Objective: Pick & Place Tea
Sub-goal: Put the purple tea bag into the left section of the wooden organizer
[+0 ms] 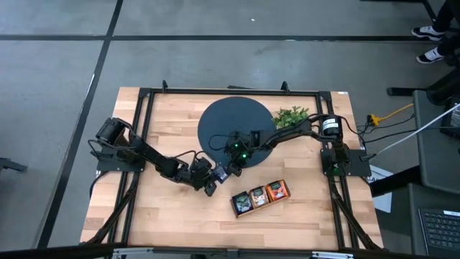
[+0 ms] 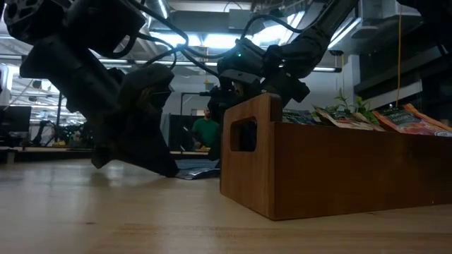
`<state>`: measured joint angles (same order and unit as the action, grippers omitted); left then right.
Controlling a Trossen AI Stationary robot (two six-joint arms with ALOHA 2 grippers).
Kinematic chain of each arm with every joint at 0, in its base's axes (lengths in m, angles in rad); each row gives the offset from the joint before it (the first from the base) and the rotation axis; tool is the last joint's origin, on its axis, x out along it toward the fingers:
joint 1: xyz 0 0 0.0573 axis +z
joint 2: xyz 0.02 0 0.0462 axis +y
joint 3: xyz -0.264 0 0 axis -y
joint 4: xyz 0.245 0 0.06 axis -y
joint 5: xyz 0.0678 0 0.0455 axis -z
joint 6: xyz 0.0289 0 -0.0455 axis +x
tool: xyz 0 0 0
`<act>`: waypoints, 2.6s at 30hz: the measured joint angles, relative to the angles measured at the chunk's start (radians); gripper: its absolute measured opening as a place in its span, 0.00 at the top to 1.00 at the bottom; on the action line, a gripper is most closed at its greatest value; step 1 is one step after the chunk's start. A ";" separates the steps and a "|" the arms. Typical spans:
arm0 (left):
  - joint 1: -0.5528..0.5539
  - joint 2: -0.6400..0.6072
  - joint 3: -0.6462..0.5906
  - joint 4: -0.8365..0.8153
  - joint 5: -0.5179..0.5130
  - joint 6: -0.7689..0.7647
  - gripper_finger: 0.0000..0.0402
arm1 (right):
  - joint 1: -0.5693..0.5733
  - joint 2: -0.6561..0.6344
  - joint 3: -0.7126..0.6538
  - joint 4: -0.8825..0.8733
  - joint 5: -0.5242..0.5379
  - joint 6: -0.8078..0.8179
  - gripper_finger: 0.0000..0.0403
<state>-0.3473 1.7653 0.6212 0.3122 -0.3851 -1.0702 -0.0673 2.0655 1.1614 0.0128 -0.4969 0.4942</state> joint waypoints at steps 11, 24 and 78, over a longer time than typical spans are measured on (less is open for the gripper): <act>0.003 0.001 -0.001 -0.004 -0.113 0.003 0.98 | 0.000 0.000 0.000 0.004 0.000 -0.002 0.60; 0.004 0.001 0.000 0.000 -0.118 0.003 0.98 | 0.001 0.000 -0.002 0.060 -0.002 -0.077 0.90; 0.572 -0.260 0.002 0.379 0.081 -0.282 0.64 | 0.084 -0.328 -0.001 -0.309 1.299 -0.979 0.98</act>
<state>0.2251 1.5055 0.6235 0.6913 -0.3038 -1.3521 0.0166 1.7374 1.1606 -0.2967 0.8025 -0.4846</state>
